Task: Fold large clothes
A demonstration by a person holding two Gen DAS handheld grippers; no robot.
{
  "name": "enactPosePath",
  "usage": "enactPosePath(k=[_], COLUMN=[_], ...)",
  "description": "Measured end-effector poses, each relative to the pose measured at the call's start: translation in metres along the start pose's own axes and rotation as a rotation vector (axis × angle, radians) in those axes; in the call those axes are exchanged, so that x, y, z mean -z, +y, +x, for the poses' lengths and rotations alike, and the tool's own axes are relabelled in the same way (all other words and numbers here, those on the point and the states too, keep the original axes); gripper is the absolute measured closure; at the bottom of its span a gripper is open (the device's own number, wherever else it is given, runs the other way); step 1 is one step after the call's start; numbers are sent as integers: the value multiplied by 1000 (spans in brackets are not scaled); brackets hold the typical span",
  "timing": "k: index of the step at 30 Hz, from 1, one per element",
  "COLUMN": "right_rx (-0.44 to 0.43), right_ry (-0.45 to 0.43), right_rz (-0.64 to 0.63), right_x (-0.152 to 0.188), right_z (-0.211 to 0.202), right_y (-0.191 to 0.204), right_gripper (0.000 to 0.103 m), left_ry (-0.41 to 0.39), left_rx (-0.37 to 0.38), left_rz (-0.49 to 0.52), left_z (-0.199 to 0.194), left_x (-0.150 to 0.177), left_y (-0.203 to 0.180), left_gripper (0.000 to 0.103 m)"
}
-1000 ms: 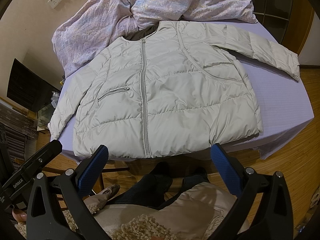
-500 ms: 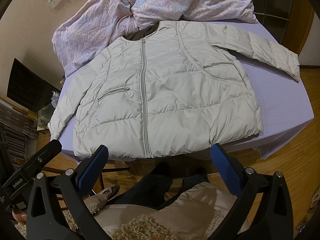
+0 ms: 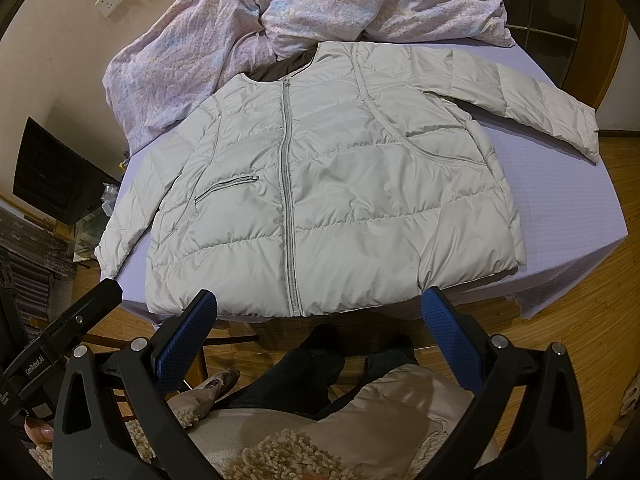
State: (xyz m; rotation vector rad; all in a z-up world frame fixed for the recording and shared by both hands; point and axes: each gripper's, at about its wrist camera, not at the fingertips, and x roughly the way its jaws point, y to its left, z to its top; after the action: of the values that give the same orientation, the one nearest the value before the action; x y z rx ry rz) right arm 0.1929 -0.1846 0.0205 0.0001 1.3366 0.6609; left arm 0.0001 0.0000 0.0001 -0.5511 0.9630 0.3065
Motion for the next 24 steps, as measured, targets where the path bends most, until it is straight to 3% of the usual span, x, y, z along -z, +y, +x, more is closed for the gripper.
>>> enactPosePath(k=[24], right_rx=[-1], right_ry=[8], right_rz=[6], right_x=[-6], right_z=[7], right_y=[-4], right_gripper=[1], left_ry=[5], left_rx=[-2], left_rz=[1], left_z=[0], left_x=[0], left_y=[0], left_gripper=[2])
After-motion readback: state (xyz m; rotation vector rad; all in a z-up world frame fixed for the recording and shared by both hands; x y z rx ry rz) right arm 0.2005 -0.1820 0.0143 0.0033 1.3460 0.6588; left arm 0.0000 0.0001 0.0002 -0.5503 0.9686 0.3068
